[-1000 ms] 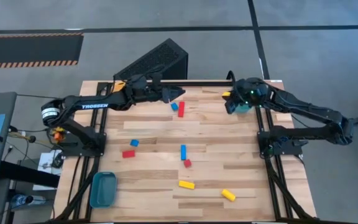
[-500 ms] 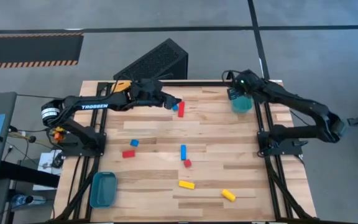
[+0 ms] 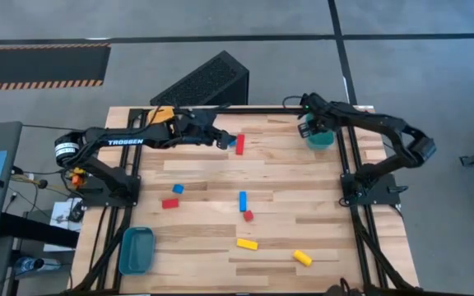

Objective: Sort & place blocks by color
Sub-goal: Put the top right yellow block into the light blue bin, then put the right yellow block into the light blue bin

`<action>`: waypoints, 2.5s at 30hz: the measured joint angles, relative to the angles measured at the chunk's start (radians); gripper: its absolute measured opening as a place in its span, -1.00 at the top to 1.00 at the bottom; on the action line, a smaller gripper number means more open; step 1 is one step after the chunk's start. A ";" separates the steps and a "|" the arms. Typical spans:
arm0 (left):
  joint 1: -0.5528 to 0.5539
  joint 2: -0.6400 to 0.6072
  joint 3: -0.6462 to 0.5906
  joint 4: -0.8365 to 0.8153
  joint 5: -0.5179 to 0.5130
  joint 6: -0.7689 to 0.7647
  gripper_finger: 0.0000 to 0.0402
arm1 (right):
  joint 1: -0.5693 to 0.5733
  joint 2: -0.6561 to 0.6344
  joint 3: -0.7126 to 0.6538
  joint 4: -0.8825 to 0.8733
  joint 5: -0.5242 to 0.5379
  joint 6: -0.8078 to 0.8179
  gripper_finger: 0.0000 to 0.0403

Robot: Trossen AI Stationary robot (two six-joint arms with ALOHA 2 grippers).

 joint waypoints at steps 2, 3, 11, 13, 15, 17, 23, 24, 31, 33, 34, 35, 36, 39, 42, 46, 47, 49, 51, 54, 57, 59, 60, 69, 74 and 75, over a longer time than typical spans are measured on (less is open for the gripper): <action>-0.003 0.000 0.000 -0.023 -0.023 -0.003 -0.57 | -0.010 0.028 0.000 0.012 -0.021 -0.027 0.23; -0.005 0.000 0.000 -0.030 -0.033 -0.003 -0.57 | -0.013 0.042 0.000 0.018 -0.030 -0.036 0.23; -0.007 0.000 0.000 -0.036 -0.041 -0.015 -0.57 | -0.056 0.135 0.000 0.068 -0.111 -0.068 0.21; -0.010 0.000 0.000 -0.036 -0.033 -0.023 -0.57 | -0.063 0.146 0.000 0.079 -0.125 -0.081 0.17; -0.018 -0.001 0.000 -0.037 -0.017 -0.029 -0.57 | -0.068 0.151 0.000 0.079 -0.126 -0.083 0.12; -0.031 -0.010 0.000 -0.044 -0.001 -0.026 -0.57 | -0.069 0.148 0.000 0.079 -0.126 -0.083 0.07; -0.066 -0.081 0.000 -0.134 -0.105 0.045 -0.57 | -0.058 0.081 -0.001 0.070 -0.125 -0.084 -0.04; -0.066 -0.097 0.000 -0.152 -0.122 0.056 -0.57 | -0.053 0.059 -0.001 0.067 -0.125 -0.084 -0.05; -0.025 -0.205 0.000 -0.247 -0.192 0.115 -0.57 | -0.007 -0.126 -0.001 0.032 -0.124 -0.074 -0.06; -0.020 -0.242 0.000 -0.271 -0.208 0.119 -0.57 | 0.010 -0.178 -0.001 0.020 -0.124 -0.040 -0.06; -0.021 -0.266 0.000 -0.293 -0.216 0.128 -0.57 | 0.022 -0.203 -0.001 0.017 -0.126 -0.020 -0.06; -0.021 -0.291 0.000 -0.317 -0.228 0.140 -0.57 | 0.037 -0.226 -0.001 0.015 -0.129 -0.003 -0.06; -0.026 -0.318 0.000 -0.334 -0.250 0.152 -0.57 | 0.056 -0.247 -0.001 0.017 -0.139 0.009 -0.06; -0.052 -0.389 0.000 -0.382 -0.334 0.178 -0.57 | 0.123 -0.295 -0.001 0.016 -0.199 0.037 -0.06; -0.076 -0.439 0.000 -0.390 -0.372 0.229 -0.57 | 0.218 -0.321 0.000 0.010 -0.231 0.100 -0.02; -0.107 -0.475 0.000 -0.391 -0.352 0.307 -0.57 | 0.369 -0.332 0.000 -0.015 -0.212 0.212 0.03; -0.117 -0.480 0.000 -0.391 -0.349 0.317 -0.57 | 0.407 -0.332 0.000 -0.023 -0.194 0.245 0.04; -0.138 -0.490 0.000 -0.400 -0.347 0.341 -0.57 | 0.486 -0.332 0.000 -0.035 -0.149 0.316 0.07; -0.155 -0.494 0.000 -0.407 -0.346 0.371 -0.57 | 0.562 -0.332 0.000 -0.043 -0.100 0.387 0.09; -0.172 -0.499 0.000 -0.418 -0.345 0.406 -0.57 | 0.667 -0.332 0.000 -0.064 -0.038 0.497 0.11; -0.175 -0.499 0.000 -0.434 -0.322 0.433 -0.57 | 0.759 -0.332 0.000 -0.085 0.022 0.606 0.12; -0.175 -0.499 0.000 -0.433 -0.296 0.450 -0.57 | 0.814 -0.332 0.000 -0.097 0.055 0.674 0.12; -0.175 -0.498 0.000 -0.433 -0.291 0.460 -0.57 | 0.838 -0.332 0.000 -0.102 0.071 0.707 0.12; -0.175 -0.498 0.000 -0.432 -0.285 0.500 -0.57 | 0.942 -0.332 0.000 -0.139 0.167 0.858 0.12; -0.175 -0.498 0.000 -0.432 -0.285 0.512 -0.57 | 0.920 -0.332 0.000 -0.138 0.166 0.854 0.12; -0.175 -0.498 0.000 -0.431 -0.285 0.518 -0.57 | 0.917 -0.332 0.000 -0.135 0.165 0.854 0.12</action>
